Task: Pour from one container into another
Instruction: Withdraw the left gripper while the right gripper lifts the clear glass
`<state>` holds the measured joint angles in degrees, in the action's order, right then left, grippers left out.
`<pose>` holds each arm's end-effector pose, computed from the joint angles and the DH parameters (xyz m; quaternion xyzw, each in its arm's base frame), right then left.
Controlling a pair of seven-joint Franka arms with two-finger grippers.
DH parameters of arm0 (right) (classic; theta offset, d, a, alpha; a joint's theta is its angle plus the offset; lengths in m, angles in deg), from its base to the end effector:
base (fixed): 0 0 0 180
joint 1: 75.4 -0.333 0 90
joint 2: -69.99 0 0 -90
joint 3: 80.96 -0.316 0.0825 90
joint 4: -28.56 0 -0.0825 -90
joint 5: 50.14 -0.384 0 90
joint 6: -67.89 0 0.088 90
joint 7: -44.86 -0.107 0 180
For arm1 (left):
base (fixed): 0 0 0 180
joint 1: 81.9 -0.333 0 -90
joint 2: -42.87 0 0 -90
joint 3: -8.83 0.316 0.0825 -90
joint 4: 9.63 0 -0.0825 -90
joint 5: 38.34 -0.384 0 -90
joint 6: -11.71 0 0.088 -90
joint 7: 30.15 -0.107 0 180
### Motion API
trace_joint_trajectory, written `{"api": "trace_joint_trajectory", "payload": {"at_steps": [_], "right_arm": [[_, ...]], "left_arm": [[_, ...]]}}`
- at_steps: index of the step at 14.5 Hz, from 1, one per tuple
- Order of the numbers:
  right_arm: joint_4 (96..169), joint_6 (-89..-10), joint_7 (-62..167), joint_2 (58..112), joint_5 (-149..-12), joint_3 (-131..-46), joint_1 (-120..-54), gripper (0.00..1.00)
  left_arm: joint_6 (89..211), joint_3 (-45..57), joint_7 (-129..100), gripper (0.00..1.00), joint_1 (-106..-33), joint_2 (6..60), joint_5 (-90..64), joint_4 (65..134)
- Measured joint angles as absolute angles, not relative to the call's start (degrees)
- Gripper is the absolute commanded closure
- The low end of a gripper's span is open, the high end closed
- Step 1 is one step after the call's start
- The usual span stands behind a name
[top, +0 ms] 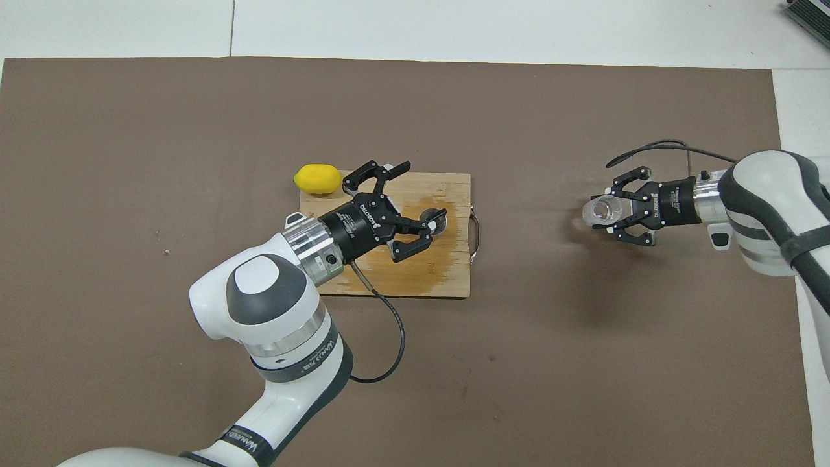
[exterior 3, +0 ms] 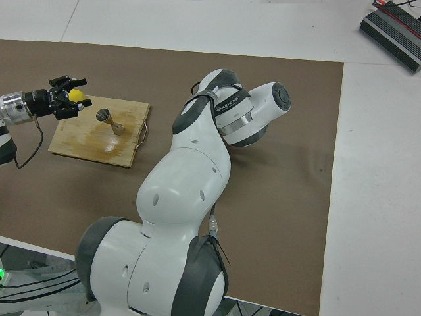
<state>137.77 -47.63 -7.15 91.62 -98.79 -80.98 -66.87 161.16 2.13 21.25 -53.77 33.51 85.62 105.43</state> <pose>0.6071 -0.0463 0.2962 -0.6664 0.6498 0.2406 0.2753 0.5057 -0.3277 0.3955 0.3545 0.7043 -0.3448 0.5093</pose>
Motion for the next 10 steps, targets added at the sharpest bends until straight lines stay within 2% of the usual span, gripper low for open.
{"api": "trace_joint_trajectory", "payload": {"at_steps": [6,10], "right_arm": [[134.4,-50.4,-21.8,88.9,-89.9,-81.1,-75.1,0.47],[130.2,-50.5,-33.1,88.7,-82.6,-81.1,-80.9,0.49]], "left_arm": [[161.2,3.3,36.6,0.0,-58.6,35.8,64.8,103.8],[154.7,3.6,45.2,0.0,-65.1,36.6,44.0,103.6]]}}
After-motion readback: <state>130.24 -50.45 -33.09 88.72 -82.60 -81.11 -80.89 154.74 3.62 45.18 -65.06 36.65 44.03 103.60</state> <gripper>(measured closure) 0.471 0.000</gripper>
